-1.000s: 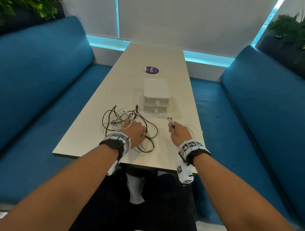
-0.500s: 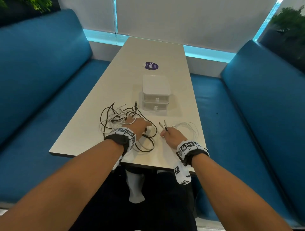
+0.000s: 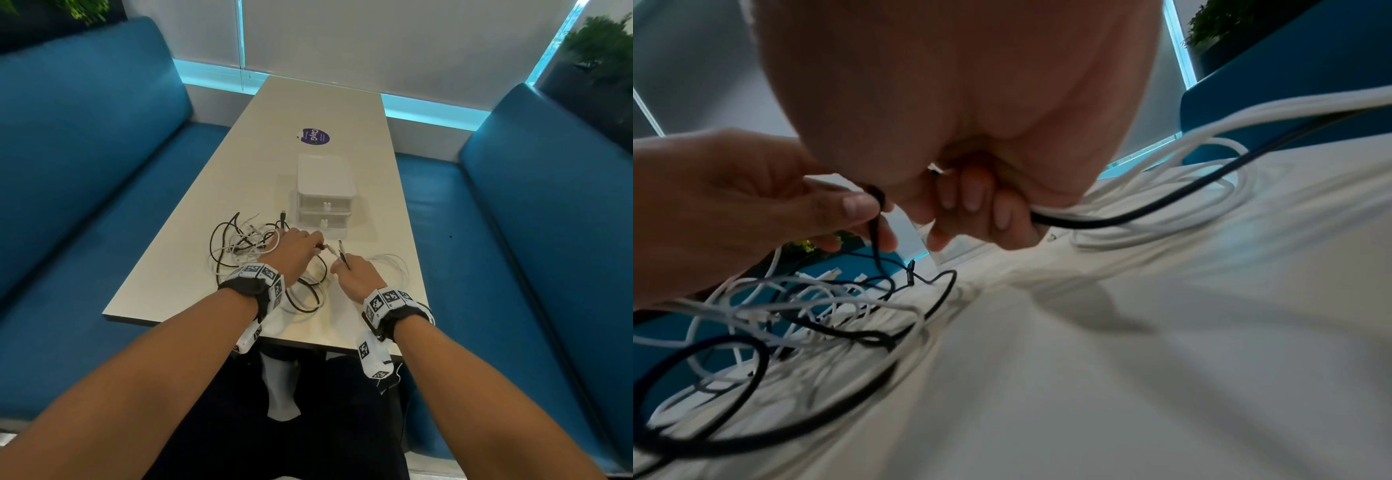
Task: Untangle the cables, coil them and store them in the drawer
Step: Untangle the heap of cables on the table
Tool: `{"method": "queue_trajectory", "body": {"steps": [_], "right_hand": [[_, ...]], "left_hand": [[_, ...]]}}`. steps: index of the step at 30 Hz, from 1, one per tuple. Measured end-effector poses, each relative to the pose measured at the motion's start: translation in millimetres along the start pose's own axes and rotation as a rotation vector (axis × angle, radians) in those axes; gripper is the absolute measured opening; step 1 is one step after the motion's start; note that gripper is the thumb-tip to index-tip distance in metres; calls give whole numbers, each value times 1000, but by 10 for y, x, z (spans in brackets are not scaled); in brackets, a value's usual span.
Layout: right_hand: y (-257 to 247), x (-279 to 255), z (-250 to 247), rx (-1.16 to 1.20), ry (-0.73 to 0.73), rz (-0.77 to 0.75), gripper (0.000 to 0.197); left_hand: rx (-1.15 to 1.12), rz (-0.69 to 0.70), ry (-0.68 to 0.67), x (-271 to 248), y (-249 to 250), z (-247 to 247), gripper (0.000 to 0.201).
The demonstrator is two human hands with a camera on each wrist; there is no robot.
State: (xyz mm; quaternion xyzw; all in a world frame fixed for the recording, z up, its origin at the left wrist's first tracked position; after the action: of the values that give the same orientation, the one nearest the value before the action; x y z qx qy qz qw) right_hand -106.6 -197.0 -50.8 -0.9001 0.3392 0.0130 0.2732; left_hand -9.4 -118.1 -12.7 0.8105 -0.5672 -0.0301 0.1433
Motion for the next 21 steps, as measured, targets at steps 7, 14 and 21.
{"method": "queue_trajectory", "body": {"steps": [7,14,21], "right_hand": [[-107,-17,-197,254,97,-64,29],[-82,-49,-224,327,132,-88,33],[5,-12,-334,261,218,-59,29]], "left_hand": [[-486,-178,45,-4,31,-31,17],[-496,-143,44,-62,130,-34,26],[-139,-152,-82,-52,-34,160,20]]}}
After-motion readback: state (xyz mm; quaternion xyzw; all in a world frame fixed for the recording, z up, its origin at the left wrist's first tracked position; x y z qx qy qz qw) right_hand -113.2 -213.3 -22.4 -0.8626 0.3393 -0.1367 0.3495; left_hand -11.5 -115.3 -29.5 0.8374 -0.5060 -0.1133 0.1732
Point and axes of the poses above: each hand's wrist, its own x-axis towards the middle knuckle, its own z-axis out of the palm, y = z × x, the point moved 10 cm from there along x, towards the middle knuckle, and after that the axes turned 7 degrees about -x, right-handed, at the moved point
